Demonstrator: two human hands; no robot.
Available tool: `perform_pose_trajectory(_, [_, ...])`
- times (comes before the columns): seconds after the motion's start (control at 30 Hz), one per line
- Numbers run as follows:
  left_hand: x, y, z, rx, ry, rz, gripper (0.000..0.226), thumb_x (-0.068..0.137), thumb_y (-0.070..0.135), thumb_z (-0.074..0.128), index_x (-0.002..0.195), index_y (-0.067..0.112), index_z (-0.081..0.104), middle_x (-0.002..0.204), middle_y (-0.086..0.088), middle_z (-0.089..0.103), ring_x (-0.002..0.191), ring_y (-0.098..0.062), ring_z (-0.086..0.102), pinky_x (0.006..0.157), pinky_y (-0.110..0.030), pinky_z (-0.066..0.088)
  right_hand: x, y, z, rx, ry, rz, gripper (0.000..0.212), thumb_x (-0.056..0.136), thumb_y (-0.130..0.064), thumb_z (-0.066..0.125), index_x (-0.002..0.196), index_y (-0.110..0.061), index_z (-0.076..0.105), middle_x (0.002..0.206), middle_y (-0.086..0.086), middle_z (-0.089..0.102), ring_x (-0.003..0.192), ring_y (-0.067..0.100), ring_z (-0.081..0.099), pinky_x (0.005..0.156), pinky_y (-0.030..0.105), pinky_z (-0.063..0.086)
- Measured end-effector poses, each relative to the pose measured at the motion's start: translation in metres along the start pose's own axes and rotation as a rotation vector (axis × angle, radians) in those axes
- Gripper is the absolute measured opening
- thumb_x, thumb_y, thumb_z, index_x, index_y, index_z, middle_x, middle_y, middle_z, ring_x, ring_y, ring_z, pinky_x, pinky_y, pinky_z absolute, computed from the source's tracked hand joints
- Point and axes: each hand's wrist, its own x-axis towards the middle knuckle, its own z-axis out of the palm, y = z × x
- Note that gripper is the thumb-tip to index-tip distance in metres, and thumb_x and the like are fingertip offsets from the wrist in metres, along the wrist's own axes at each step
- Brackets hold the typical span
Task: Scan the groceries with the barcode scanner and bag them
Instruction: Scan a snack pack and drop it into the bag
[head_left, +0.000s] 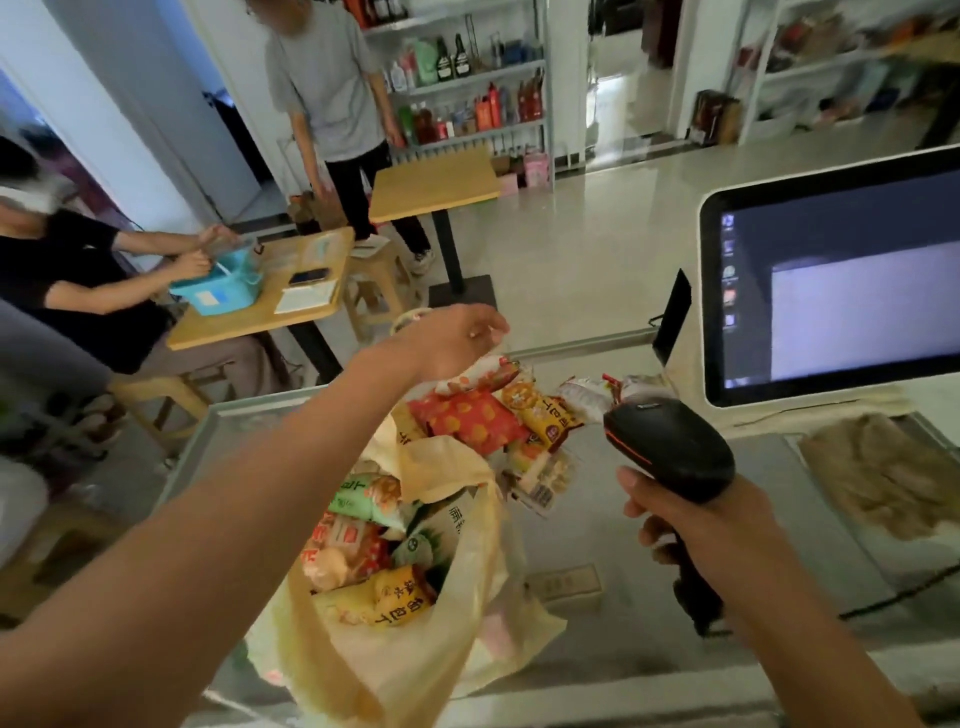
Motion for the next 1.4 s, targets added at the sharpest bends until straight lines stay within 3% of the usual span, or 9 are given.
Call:
perform_pose_trajectory(0.23, [0.11,-0.017,0.036,0.19,-0.091,-0.523,0.052,0.103,0.041,0.042,0.144,0.01,0.047,0.148,-0.014,0.047,0.134,-0.033,0.046,0.114,-0.044,0.035,0.087,0.008,-0.003,-0.338,-0.228,0.024,0.022,0.08,-0.04,0.076,0.079,-0.025,0.06,0.069,0.001,0.064,0.061,0.011,0.059,0.055,0.022,0.042])
perform_pose_trajectory(0.47, [0.133,-0.019,0.097,0.282,-0.237,-0.569,0.067,0.094,0.07,0.036,0.152,0.036,0.032,0.16,-0.008,0.025,0.146,-0.037,0.027,0.118,-0.054,0.023,0.171,0.033,-0.009,-0.565,-0.08,-0.001,0.062,0.057,-0.073,0.061,0.094,-0.023,0.063,0.09,0.002,0.065,0.091,0.023,0.064,0.082,0.044,0.054])
perform_pose_trajectory(0.6, [0.143,-0.033,0.106,0.088,-0.158,-0.6,0.079,0.083,0.076,0.051,0.15,0.035,0.037,0.158,-0.007,0.03,0.142,-0.035,0.034,0.116,-0.054,0.03,0.211,0.036,0.0,-0.708,-0.103,-0.003,0.084,0.069,-0.07,0.065,0.136,-0.024,0.047,0.151,0.004,0.032,0.145,0.032,0.02,0.113,0.063,0.016])
perform_pose_trajectory(0.77, [0.144,-0.053,0.112,0.065,-0.222,-0.622,0.085,0.068,0.074,0.064,0.144,0.043,0.044,0.15,-0.001,0.046,0.134,-0.029,0.045,0.111,-0.048,0.036,0.251,0.043,0.01,-0.753,-0.166,-0.011,0.094,0.072,-0.065,0.071,0.148,-0.026,0.034,0.163,0.003,0.002,0.149,0.035,-0.006,0.112,0.065,0.002])
perform_pose_trajectory(0.9, [0.148,-0.054,0.115,0.173,-0.338,-0.53,0.074,0.08,0.063,0.064,0.148,0.044,0.039,0.155,0.002,0.041,0.139,-0.028,0.04,0.114,-0.048,0.031,0.276,0.057,0.026,-0.87,-0.204,-0.038,0.061,0.068,-0.06,0.067,0.12,-0.031,0.06,0.151,0.008,0.035,0.144,0.042,0.019,0.113,0.069,0.009])
perform_pose_trajectory(0.97, [0.144,-0.051,0.123,0.197,-0.359,-0.475,0.072,0.082,0.058,0.065,0.148,0.044,0.039,0.153,0.001,0.044,0.136,-0.028,0.043,0.114,-0.048,0.034,0.278,0.065,0.031,-0.808,-0.184,-0.093,0.035,0.065,-0.057,0.064,0.086,-0.029,0.063,0.114,0.005,0.063,0.127,0.036,0.047,0.111,0.064,0.019])
perform_pose_trajectory(1.03, [0.137,-0.045,0.132,0.158,-0.377,-0.412,0.07,0.08,0.053,0.069,0.144,0.044,0.044,0.145,0.003,0.051,0.13,-0.026,0.049,0.11,-0.048,0.038,0.267,0.072,0.03,-0.781,-0.191,-0.141,0.03,0.066,-0.059,0.062,0.067,-0.031,0.053,0.083,-0.004,0.064,0.111,0.029,0.059,0.11,0.061,0.021])
perform_pose_trajectory(1.3, [0.106,-0.005,0.167,0.331,-0.584,0.065,0.066,0.084,0.05,0.067,0.144,0.044,0.042,0.149,0.007,0.041,0.131,-0.025,0.046,0.106,-0.051,0.04,0.173,0.112,-0.021,-0.827,-0.219,-0.138,0.046,0.063,-0.08,0.049,0.077,-0.036,0.051,0.072,-0.016,0.053,0.109,0.03,0.059,0.11,0.058,0.027])
perform_pose_trajectory(1.4, [0.099,0.003,0.159,0.125,-0.658,0.067,0.063,0.092,0.048,0.063,0.149,0.041,0.037,0.158,0.009,0.032,0.139,-0.018,0.036,0.115,-0.042,0.029,0.144,0.114,-0.036,-0.799,-0.204,-0.082,0.044,0.062,-0.081,0.053,0.073,-0.038,0.05,0.071,-0.017,0.057,0.11,0.031,0.059,0.109,0.061,0.029])
